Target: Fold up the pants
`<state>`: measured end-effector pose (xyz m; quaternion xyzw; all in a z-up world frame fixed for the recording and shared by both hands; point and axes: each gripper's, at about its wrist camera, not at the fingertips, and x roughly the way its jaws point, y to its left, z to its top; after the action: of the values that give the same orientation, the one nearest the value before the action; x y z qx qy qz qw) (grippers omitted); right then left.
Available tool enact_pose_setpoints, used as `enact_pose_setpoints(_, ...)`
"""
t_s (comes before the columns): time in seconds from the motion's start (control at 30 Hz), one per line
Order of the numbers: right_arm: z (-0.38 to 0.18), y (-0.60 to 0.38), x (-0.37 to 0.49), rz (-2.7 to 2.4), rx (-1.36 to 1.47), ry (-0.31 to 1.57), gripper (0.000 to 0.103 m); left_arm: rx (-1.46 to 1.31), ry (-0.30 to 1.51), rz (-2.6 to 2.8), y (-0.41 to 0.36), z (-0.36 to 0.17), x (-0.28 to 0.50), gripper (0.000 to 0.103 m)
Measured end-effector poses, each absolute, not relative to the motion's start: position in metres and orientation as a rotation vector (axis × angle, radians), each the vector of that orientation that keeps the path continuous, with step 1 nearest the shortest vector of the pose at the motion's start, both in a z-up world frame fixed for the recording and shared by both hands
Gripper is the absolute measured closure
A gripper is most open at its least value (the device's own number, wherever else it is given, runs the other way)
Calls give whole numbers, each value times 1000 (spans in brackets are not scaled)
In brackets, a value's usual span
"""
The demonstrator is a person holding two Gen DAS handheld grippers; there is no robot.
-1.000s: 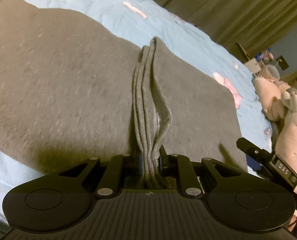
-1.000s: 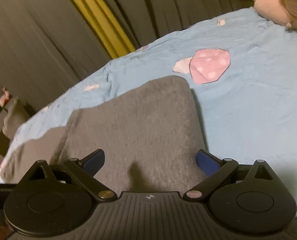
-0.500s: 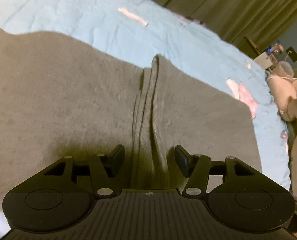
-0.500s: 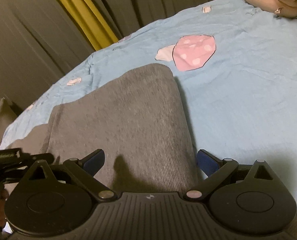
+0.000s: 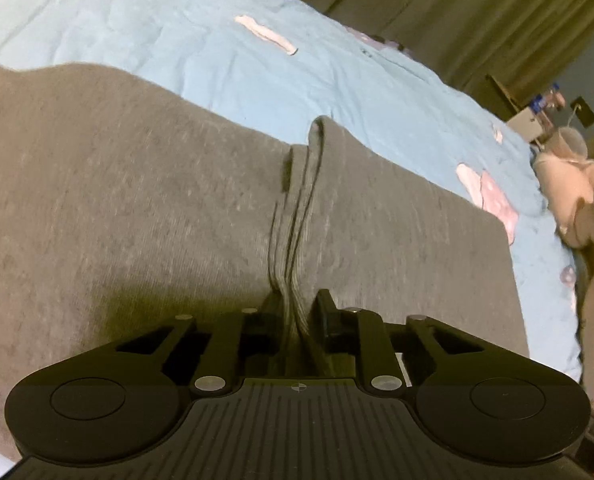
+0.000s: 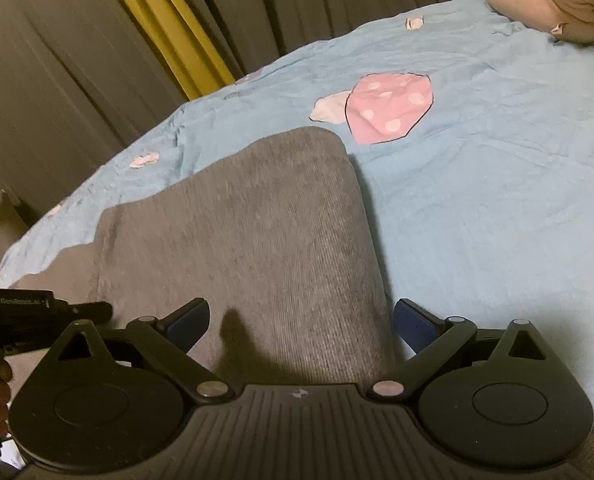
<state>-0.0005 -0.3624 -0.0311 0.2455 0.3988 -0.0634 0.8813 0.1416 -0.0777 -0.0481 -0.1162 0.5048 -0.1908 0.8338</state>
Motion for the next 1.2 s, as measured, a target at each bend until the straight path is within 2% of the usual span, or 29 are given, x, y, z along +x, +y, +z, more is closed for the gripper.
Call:
enact_pose_setpoints(0.37, -26, -368, -10, -149, 524, 795, 4, -116, 939, -362, -68, -8, 133, 88)
enact_pose_setpoints(0.57, -32, -363, -2, -156, 492, 852, 4, -113, 962, -267, -34, -23, 141, 86)
enact_pose_setpoints(0.67, -36, -360, 2, -163, 480, 887, 4, -113, 973, -275, -33, -29, 136, 76)
enact_pose_setpoints(0.77, -35, -357, 1, -166, 450, 885, 4, -99, 980, -291, -32, -28, 121, 52)
enact_pose_setpoints(0.83, -36, -354, 3, -173, 430, 891, 4, -110, 981, -328, -26, -26, 109, 43)
enact_pose_setpoints(0.9, -35, -352, 4, -177, 407, 896, 4, -103, 990, -342, -23, -27, 98, 26)
enact_pose_setpoints(0.97, -35, -350, 5, -183, 384, 897, 4, -107, 1001, -342, -19, -31, 90, 21)
enact_pose_setpoints(1.2, -32, -339, 7, -198, 301, 906, 4, -254, 1045, -300, -1, -42, 91, 18)
